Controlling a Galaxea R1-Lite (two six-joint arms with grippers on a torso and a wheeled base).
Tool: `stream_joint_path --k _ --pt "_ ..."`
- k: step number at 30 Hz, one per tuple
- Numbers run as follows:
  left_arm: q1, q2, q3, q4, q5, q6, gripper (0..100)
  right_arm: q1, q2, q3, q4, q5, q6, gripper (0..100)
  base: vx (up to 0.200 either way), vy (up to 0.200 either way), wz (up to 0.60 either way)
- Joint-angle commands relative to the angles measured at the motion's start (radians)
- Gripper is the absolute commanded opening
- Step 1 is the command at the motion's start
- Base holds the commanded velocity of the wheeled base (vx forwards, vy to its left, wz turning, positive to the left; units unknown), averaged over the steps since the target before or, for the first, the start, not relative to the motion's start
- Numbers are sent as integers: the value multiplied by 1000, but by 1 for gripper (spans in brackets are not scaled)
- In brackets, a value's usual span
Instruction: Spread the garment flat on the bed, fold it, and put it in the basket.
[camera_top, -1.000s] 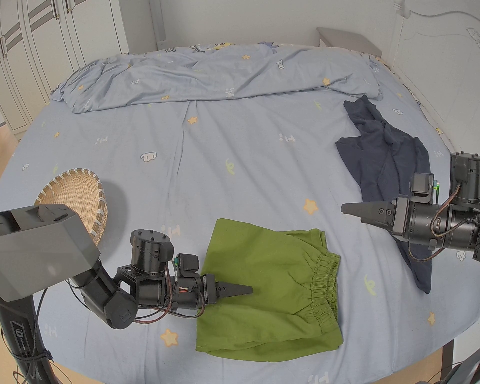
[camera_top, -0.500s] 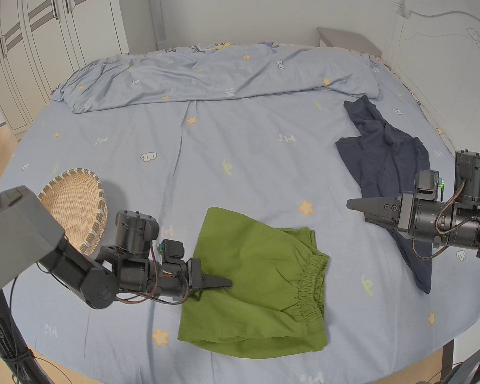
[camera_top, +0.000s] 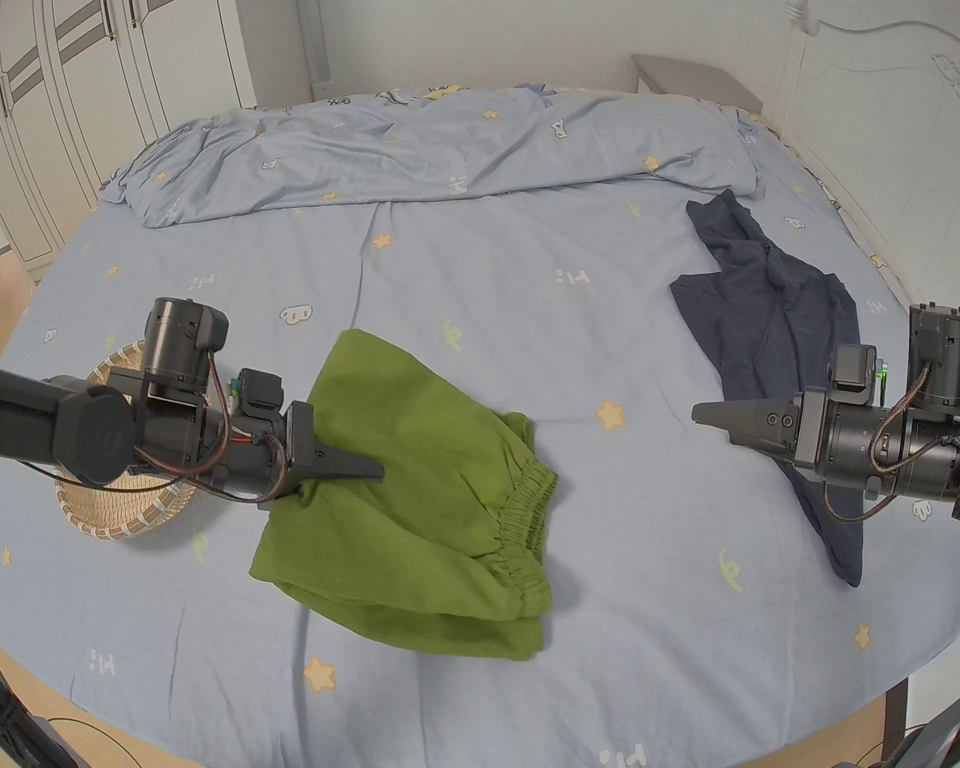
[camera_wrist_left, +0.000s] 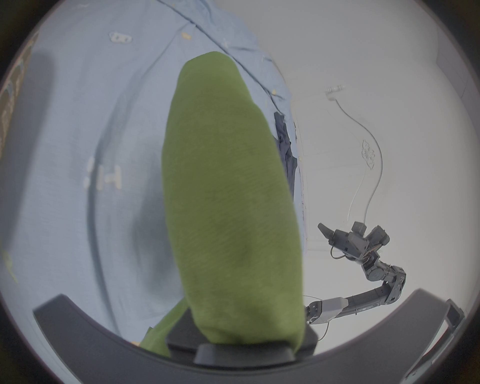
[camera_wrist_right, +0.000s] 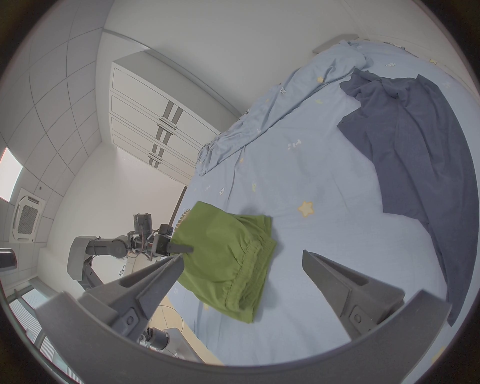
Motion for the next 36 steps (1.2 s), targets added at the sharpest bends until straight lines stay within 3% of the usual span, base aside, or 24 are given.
stream_joint_path --k 1,8,28,36 --pt "23 -55 -50 50 1 4 0 0 2 2 -1 1 0 100 0 200 0" --pt "16 -69 -67 115 1 50 0 0 -1 2 -1 1 0 100 0 200 0" --pt "-35 -72 -41 123 11 85 0 -7 -15 2 0 -2 0 100 0 200 0" --pt "-121 -150 -44 116 15 160 0 -7 -31 7 -1 -2 0 100 0 0 0"
